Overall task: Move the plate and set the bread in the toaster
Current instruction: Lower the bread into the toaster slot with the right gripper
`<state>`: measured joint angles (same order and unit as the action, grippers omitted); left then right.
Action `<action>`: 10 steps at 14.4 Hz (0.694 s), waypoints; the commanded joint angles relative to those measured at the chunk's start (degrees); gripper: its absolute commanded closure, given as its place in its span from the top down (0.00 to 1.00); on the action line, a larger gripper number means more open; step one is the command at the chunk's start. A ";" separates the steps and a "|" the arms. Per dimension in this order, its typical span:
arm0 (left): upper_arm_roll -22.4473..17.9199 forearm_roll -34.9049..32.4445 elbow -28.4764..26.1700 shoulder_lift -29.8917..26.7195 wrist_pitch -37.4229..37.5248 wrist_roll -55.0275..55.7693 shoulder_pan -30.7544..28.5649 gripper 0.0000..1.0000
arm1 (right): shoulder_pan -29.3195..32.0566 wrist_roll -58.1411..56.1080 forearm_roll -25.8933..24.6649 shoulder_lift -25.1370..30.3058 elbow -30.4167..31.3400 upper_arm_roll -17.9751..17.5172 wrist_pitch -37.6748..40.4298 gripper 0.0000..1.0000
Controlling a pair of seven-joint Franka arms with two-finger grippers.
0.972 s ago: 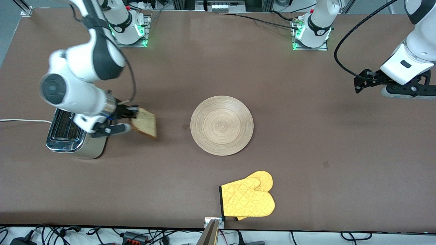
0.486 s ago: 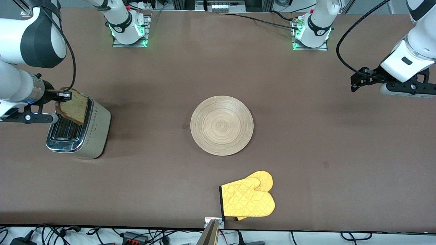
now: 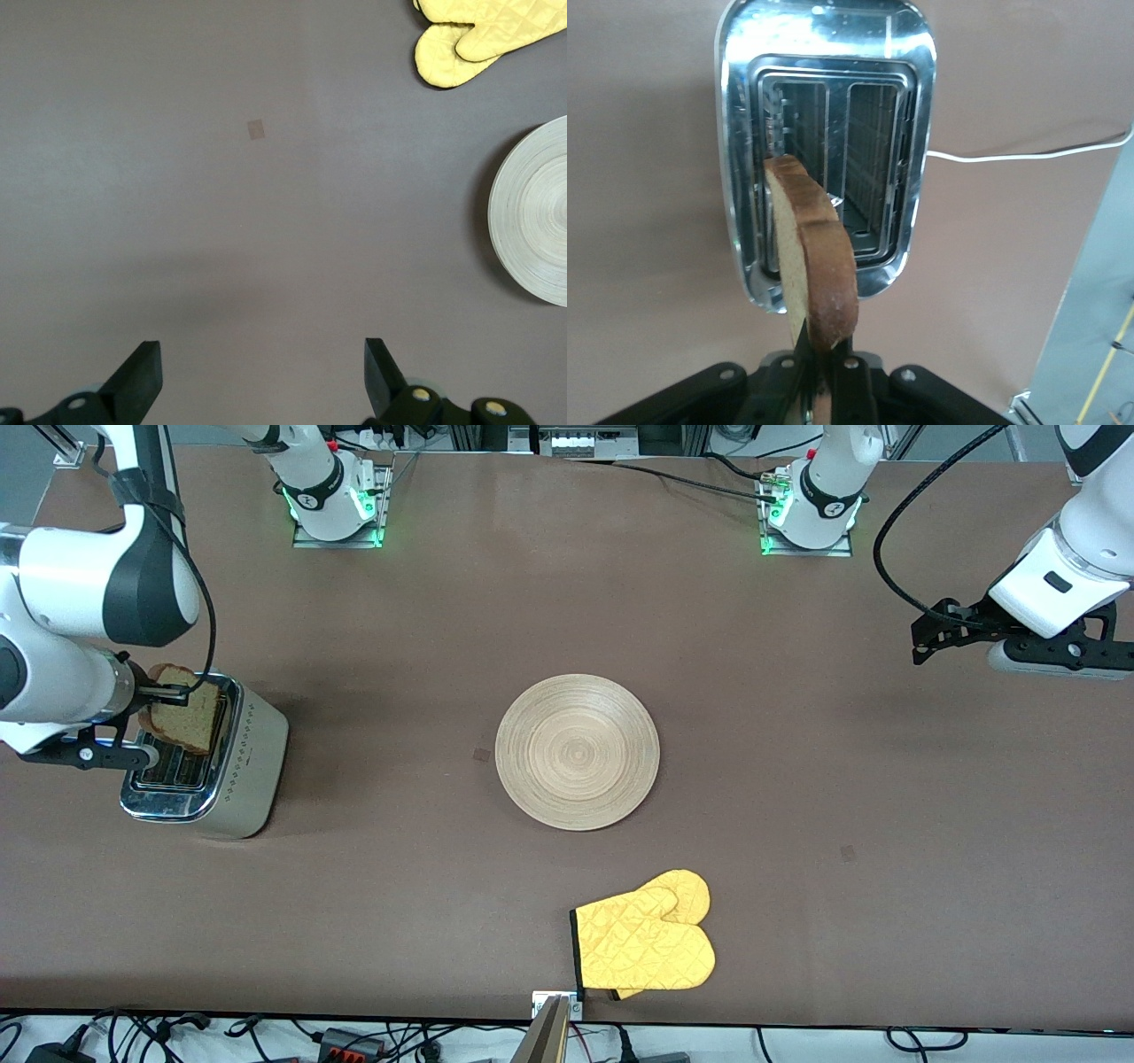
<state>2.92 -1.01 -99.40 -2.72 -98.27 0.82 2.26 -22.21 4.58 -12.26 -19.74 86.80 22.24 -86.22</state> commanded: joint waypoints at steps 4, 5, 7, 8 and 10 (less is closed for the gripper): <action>0.07 0.83 0.52 -0.53 0.71 -0.64 -0.06 1.00 | 1.38 -1.15 -1.36 -0.47 -1.64 -0.35 -2.18 0.00; 0.07 0.83 0.52 -0.53 0.71 -0.64 -0.06 1.00 | 1.38 -1.24 -1.37 -0.47 -1.72 -0.44 -2.28 0.00; 0.07 0.74 0.61 -0.53 0.71 -0.64 -0.06 1.00 | 1.11 -0.81 -1.28 -0.47 -1.81 -0.79 -2.46 0.00; 0.07 0.74 0.52 -0.53 0.80 -0.64 -0.06 1.00 | 1.03 -0.37 -1.28 -0.56 -1.73 -0.88 -2.55 0.00; 0.07 0.83 0.52 -0.53 0.89 -0.64 -0.15 1.00 | 1.02 -0.28 -0.75 -1.00 -1.72 -0.88 -3.07 0.00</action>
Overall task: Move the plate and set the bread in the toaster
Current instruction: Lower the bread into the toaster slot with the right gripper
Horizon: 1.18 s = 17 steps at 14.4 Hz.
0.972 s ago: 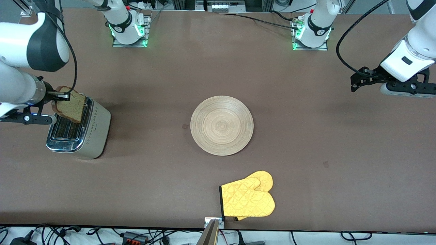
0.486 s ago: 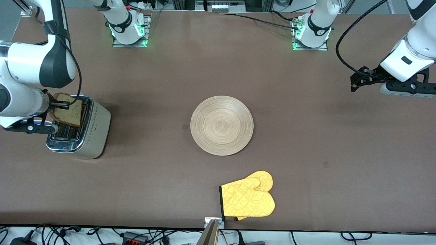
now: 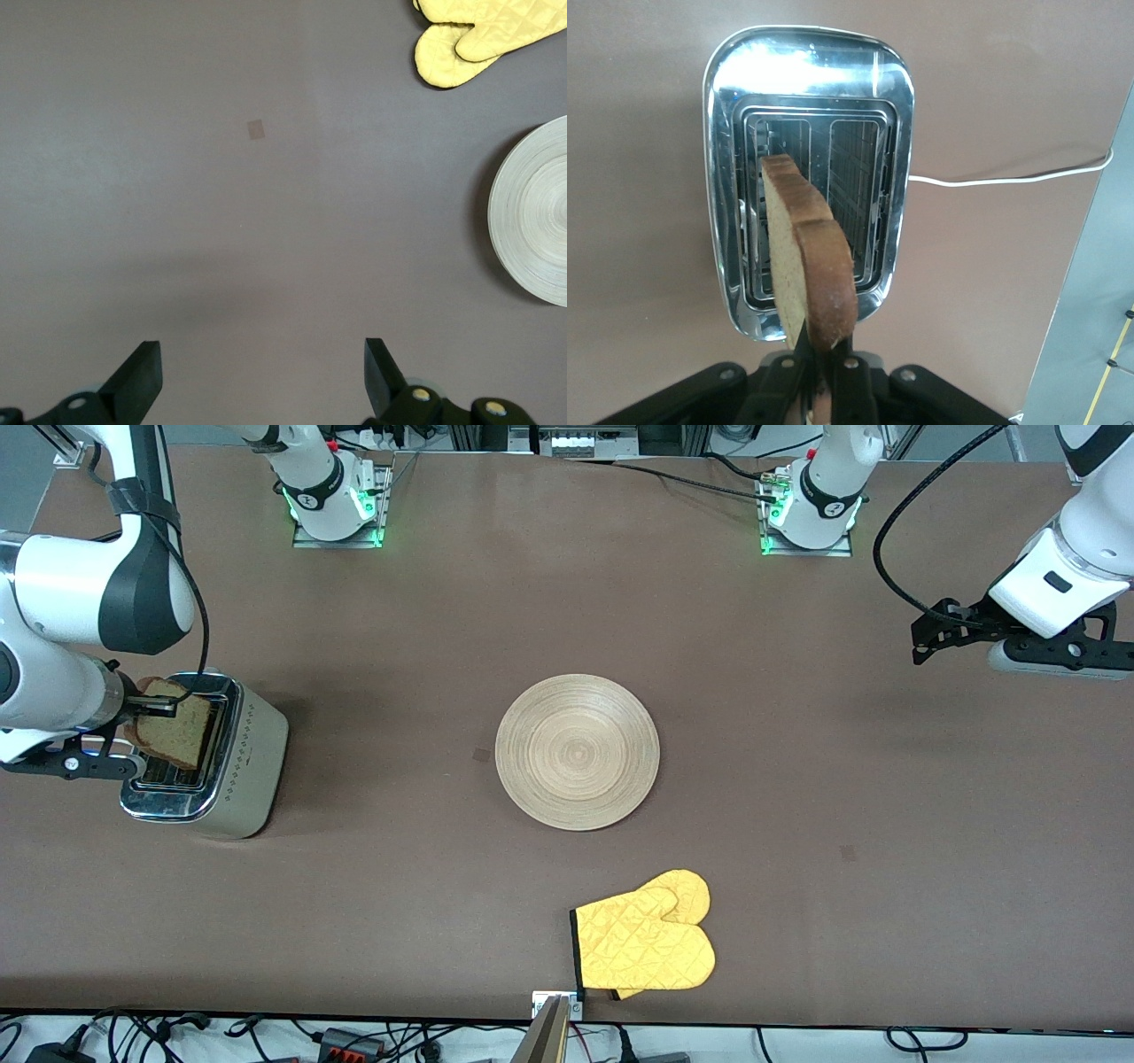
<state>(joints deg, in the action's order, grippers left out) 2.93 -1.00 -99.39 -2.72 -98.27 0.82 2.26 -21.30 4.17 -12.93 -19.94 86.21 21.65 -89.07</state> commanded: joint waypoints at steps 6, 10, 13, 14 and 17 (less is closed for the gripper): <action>0.06 0.74 0.51 -0.53 0.89 -0.65 -0.15 1.00 | 0.74 -0.56 1.05 -2.74 -0.61 -0.29 -2.86 0.00; -0.03 0.65 0.51 -0.53 0.89 -0.65 -0.15 1.00 | 0.82 -0.56 4.05 -4.15 -0.26 -0.29 -3.31 0.00; -0.03 0.57 0.51 -0.53 0.89 -0.38 -0.15 1.00 | 2.57 -0.74 7.30 -4.84 1.33 -0.29 -3.74 0.00; 0.06 0.65 0.51 -0.53 0.89 -0.38 -0.15 1.00 | 3.37 -1.43 8.35 -5.20 1.33 -0.29 -3.74 0.00; -0.03 0.65 0.51 -0.53 0.89 -0.38 -0.15 1.00 | 5.74 -4.51 12.75 -5.29 1.33 -0.21 -3.39 0.00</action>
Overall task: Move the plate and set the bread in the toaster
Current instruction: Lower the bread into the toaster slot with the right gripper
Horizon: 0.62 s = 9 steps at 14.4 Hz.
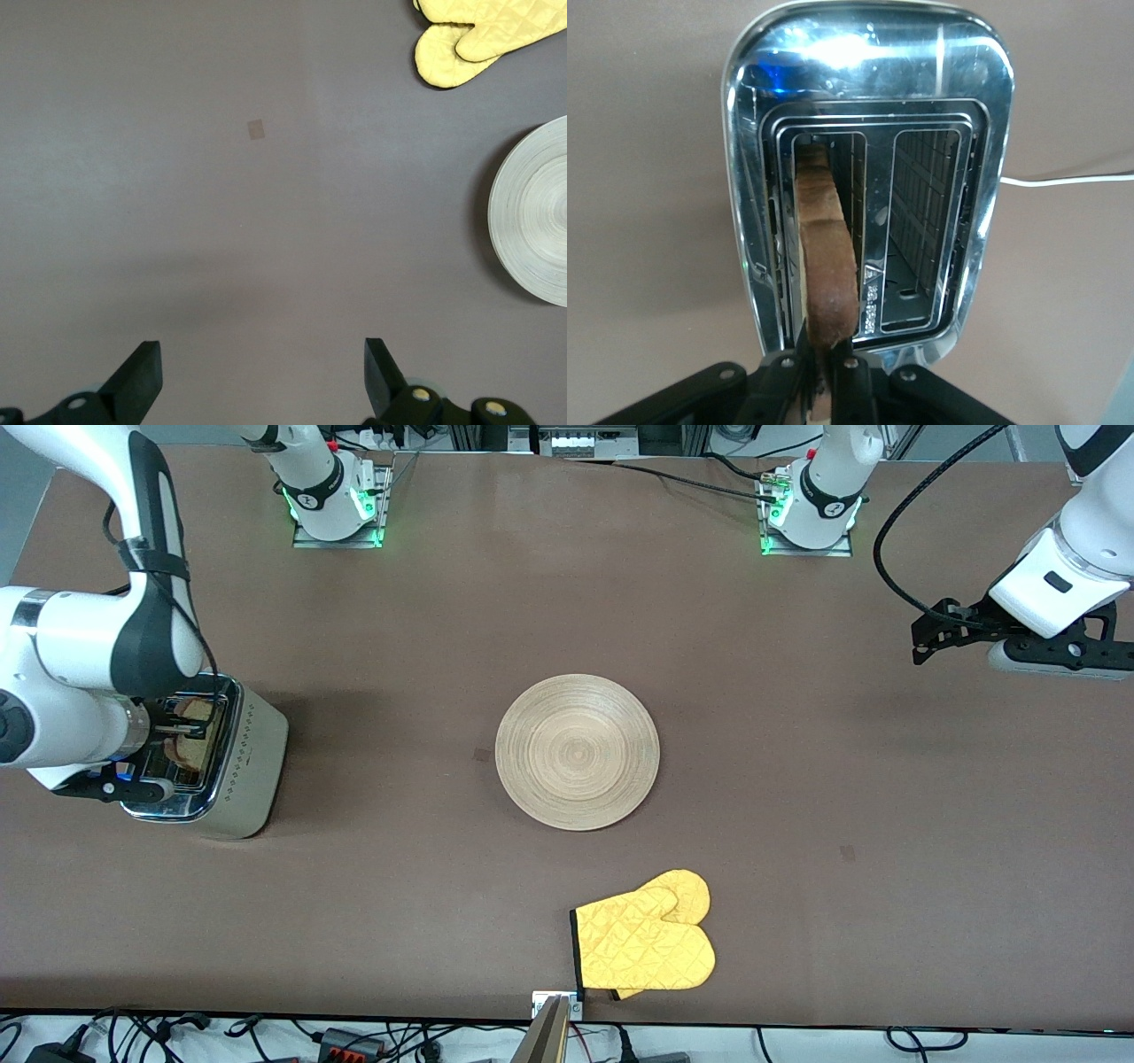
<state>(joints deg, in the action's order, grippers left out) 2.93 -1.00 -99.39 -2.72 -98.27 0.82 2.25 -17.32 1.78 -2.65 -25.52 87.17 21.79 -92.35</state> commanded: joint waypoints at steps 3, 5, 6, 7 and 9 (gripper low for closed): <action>0.06 0.65 0.51 -0.53 0.89 -0.38 -0.14 1.00 | 3.78 -4.66 4.05 -0.67 0.45 -0.43 -0.02 0.00; -0.03 0.65 0.51 -0.53 0.89 -0.38 -0.14 1.00 | 4.22 -4.76 4.84 -1.29 0.37 -0.34 0.15 0.36; -0.03 0.65 0.51 -0.53 0.89 -0.38 -0.14 1.00 | 4.23 -4.24 5.02 -1.29 0.37 -0.34 0.15 0.88; -0.03 0.65 0.51 -0.53 0.89 -0.38 -0.14 1.00 | 4.92 -4.67 6.41 -1.29 0.19 -0.34 0.15 1.00; -0.03 0.57 0.60 -0.53 0.89 -0.47 -0.14 1.00 | 4.76 -5.29 7.40 -0.68 -1.12 -0.34 0.24 1.00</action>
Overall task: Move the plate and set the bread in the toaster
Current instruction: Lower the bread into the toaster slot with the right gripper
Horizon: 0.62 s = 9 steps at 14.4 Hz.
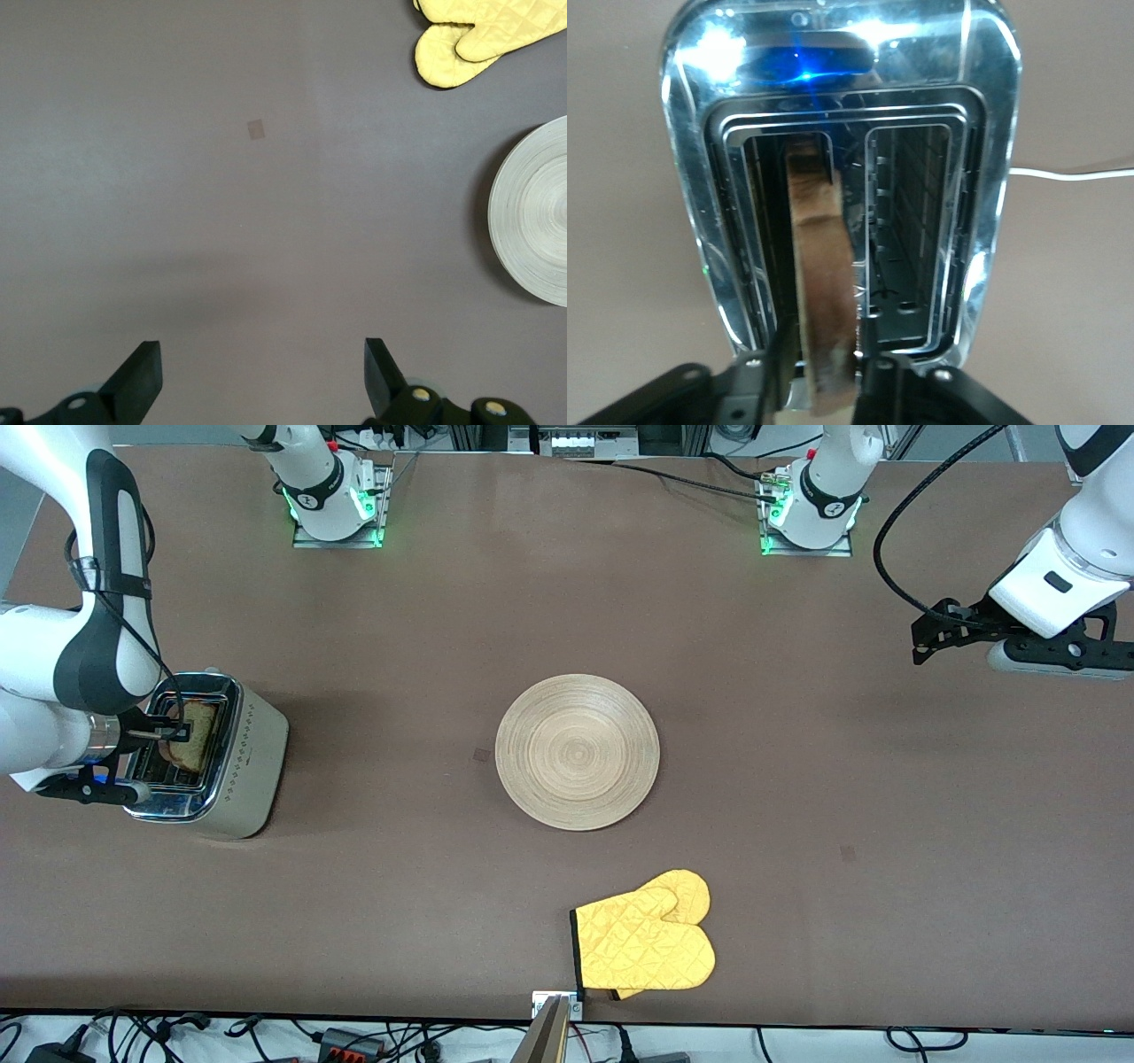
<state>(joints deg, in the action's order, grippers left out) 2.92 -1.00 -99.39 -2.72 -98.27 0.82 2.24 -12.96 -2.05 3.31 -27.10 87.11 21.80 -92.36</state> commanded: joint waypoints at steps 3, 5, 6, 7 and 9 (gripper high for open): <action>0.07 0.57 0.51 -0.53 0.89 -0.30 -0.13 1.00 | -0.84 -1.46 1.61 3.01 -4.83 -0.53 1.48 1.00; 0.07 0.57 0.51 -0.53 0.89 -0.30 -0.13 1.00 | -0.75 -1.55 1.79 3.63 -8.69 -0.53 3.32 1.00; 0.07 0.57 0.51 -0.53 0.89 -0.30 -0.13 1.00 | -0.75 -1.46 2.22 3.63 -10.97 -0.53 3.85 1.00; 0.07 0.57 0.51 -0.53 0.89 -0.30 -0.13 1.00 | -0.75 -1.46 3.10 3.63 -13.34 -0.45 4.81 1.00; 0.07 0.57 0.60 -0.53 0.89 -0.30 -0.13 1.00 | -0.84 -1.29 3.37 3.81 -15.73 -0.36 6.57 1.00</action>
<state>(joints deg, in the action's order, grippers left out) 2.93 -1.00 -99.38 -2.72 -98.27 0.82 2.25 -14.16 -2.67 5.46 -22.70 74.71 21.54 -88.16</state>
